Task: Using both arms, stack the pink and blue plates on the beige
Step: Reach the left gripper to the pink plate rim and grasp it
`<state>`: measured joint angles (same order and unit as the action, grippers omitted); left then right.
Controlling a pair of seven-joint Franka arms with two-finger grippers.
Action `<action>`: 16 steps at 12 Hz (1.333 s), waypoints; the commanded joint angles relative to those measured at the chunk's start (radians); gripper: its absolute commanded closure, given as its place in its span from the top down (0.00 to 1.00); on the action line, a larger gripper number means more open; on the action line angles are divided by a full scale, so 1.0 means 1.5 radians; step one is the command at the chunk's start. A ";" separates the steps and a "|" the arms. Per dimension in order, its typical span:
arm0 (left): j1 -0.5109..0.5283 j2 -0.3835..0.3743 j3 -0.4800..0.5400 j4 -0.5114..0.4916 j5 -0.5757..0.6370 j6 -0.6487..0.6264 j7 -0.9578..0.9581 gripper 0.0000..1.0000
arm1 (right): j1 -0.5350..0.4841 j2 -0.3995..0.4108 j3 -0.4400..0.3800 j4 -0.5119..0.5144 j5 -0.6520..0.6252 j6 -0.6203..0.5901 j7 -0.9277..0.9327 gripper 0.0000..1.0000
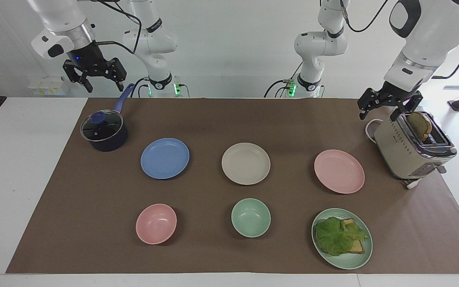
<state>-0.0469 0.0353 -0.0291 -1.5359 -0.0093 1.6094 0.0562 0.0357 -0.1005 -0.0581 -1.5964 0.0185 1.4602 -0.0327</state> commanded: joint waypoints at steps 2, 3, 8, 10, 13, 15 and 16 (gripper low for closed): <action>0.002 -0.009 0.004 -0.012 -0.008 0.002 0.006 1.00 | -0.004 0.003 -0.001 0.005 0.012 0.005 -0.008 1.00; 0.005 -0.012 0.004 -0.030 -0.008 0.010 0.011 1.00 | -0.004 0.003 -0.001 0.005 0.012 0.005 -0.008 1.00; 0.037 -0.011 0.008 -0.175 -0.008 0.157 0.010 1.00 | -0.004 0.003 -0.001 0.005 0.012 0.005 -0.008 1.00; 0.041 -0.003 0.009 -0.228 -0.008 0.227 0.008 1.00 | -0.004 0.003 -0.001 0.005 0.012 0.005 -0.008 1.00; 0.060 0.046 0.009 -0.281 -0.009 0.307 0.001 1.00 | -0.004 0.003 -0.001 0.005 0.012 0.005 -0.008 1.00; 0.077 0.072 0.009 -0.296 -0.009 0.358 -0.007 1.00 | -0.004 0.003 -0.001 0.005 0.012 0.005 -0.008 1.00; 0.081 0.079 0.009 -0.306 -0.009 0.368 -0.015 1.00 | -0.004 0.003 -0.001 0.005 0.012 0.005 -0.008 1.00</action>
<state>0.0510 0.1425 -0.0115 -1.9647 -0.0105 2.1112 0.0485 0.0357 -0.1005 -0.0581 -1.5964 0.0186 1.4602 -0.0327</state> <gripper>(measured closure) 0.000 0.000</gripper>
